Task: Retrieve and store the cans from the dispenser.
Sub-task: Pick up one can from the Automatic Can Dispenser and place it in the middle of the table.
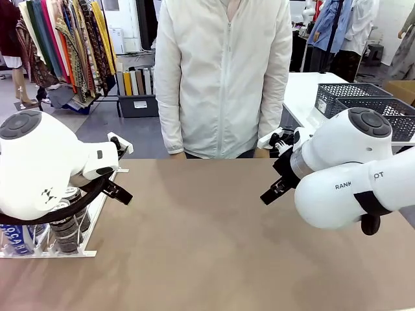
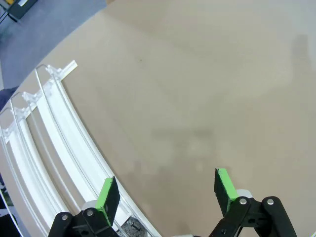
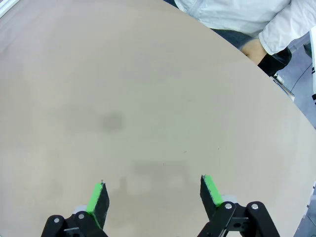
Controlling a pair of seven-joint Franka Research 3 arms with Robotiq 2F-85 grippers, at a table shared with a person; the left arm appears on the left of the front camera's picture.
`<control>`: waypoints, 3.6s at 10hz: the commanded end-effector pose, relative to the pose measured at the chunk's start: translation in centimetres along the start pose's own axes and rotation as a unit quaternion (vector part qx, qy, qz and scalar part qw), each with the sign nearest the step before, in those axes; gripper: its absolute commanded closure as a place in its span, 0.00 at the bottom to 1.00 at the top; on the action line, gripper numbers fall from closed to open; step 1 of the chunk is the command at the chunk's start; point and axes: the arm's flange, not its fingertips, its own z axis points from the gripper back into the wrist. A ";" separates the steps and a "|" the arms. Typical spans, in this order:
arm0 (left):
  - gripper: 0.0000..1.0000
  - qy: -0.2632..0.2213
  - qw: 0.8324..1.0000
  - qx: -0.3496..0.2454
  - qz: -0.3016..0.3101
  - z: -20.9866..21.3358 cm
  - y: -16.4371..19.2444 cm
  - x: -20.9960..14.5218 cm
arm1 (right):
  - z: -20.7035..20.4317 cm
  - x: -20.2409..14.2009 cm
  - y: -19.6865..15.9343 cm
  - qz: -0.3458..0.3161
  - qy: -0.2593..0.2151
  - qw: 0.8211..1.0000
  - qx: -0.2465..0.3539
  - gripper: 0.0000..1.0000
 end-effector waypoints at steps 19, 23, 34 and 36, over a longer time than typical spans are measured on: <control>0.00 -0.308 0.730 -0.489 0.365 16.2 22.5 -23.7 | 17.8 -21.3 -21.7 -0.420 -0.276 0.701 0.507 0.00; 0.00 -0.308 0.730 -0.489 0.365 16.2 22.5 -23.7 | 17.8 -21.3 -21.7 -0.420 -0.276 0.701 0.507 0.00; 0.00 0.232 0.927 -0.064 0.287 15.3 8.3 -4.5 | 17.8 -21.3 -21.7 -0.420 -0.276 0.701 0.507 0.00; 0.00 0.182 0.934 -0.071 0.300 16.2 7.0 -5.4 | 17.8 -21.3 -21.7 -0.420 -0.276 0.701 0.507 0.00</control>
